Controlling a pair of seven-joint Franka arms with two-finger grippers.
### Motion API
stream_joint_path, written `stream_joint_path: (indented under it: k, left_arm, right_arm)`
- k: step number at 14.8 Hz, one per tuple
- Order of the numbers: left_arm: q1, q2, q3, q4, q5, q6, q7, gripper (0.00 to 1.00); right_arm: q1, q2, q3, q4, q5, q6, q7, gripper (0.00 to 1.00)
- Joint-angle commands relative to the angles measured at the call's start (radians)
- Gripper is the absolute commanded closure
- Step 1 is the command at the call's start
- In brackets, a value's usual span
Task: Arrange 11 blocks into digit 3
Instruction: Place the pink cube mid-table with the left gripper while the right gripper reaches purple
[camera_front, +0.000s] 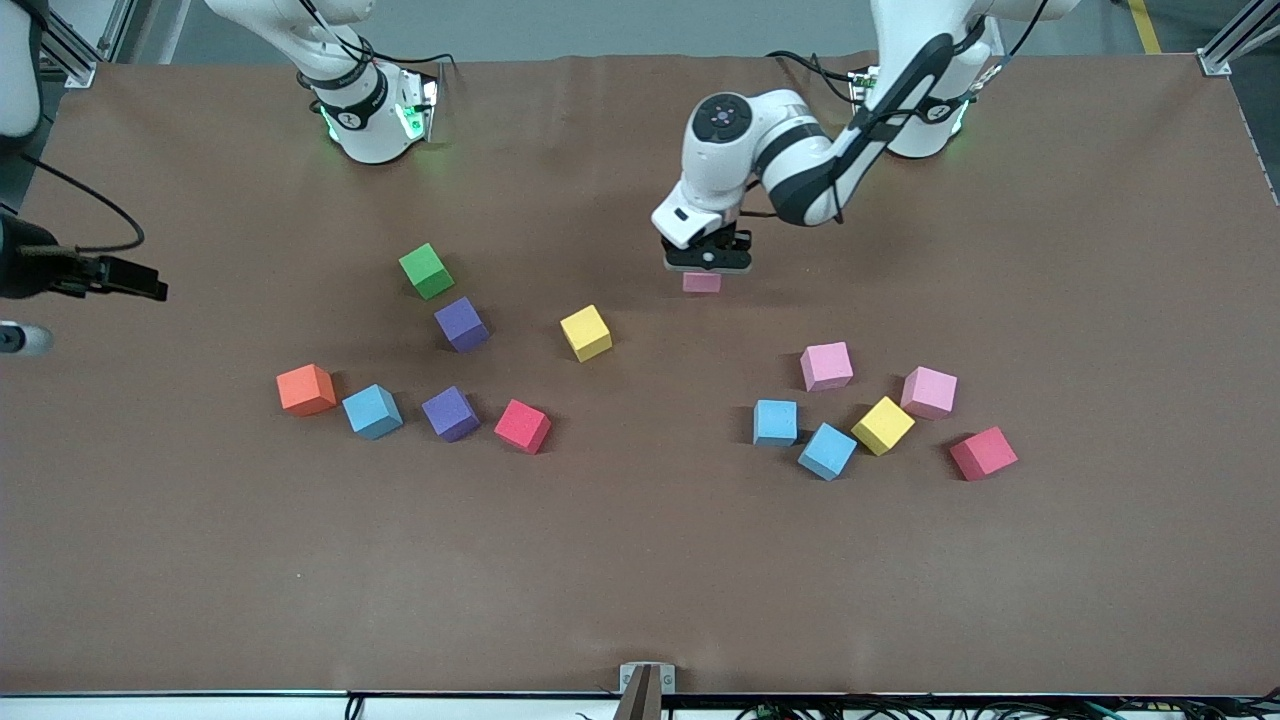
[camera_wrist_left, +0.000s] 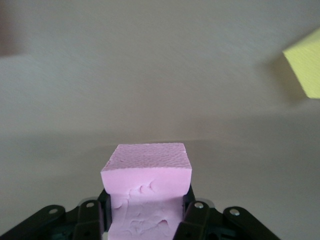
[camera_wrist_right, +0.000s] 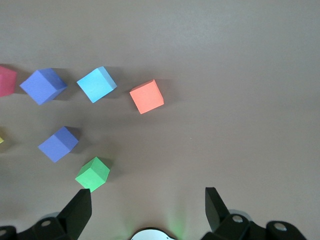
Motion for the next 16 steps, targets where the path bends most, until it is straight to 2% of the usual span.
stream_joint_path:
  k: [1, 5, 9, 13, 15, 16]
  left_arm:
    - [-0.069, 0.122, 0.014, 0.144, 0.032, -0.076, -0.054, 0.62]
    - [-0.181, 0.198, 0.087, 0.241, 0.044, -0.081, -0.056, 0.61]
    - [-0.26, 0.24, 0.148, 0.315, 0.043, -0.081, -0.058, 0.6]
    - [-0.277, 0.26, 0.162, 0.333, 0.043, -0.081, -0.064, 0.58]
    - [-0.275, 0.261, 0.162, 0.34, 0.044, -0.081, -0.062, 0.5]
    - [-0.275, 0.261, 0.162, 0.34, 0.043, -0.081, -0.062, 0.37]
  right_arm:
    - [-0.011, -0.002, 0.011, 0.014, -0.003, -0.001, 0.02, 0.0]
    - [-0.012, 0.002, 0.011, 0.005, 0.005, 0.004, 0.099, 0.0]
    - [0.014, 0.035, 0.012, -0.025, 0.009, 0.047, 0.354, 0.0]
    - [0.073, 0.098, 0.017, -0.038, 0.014, 0.135, 0.7, 0.0]
    - [0.152, 0.153, 0.017, -0.039, 0.014, 0.206, 0.925, 0.0]
    - [0.185, 0.178, 0.017, -0.039, 0.023, 0.241, 1.013, 0.0]
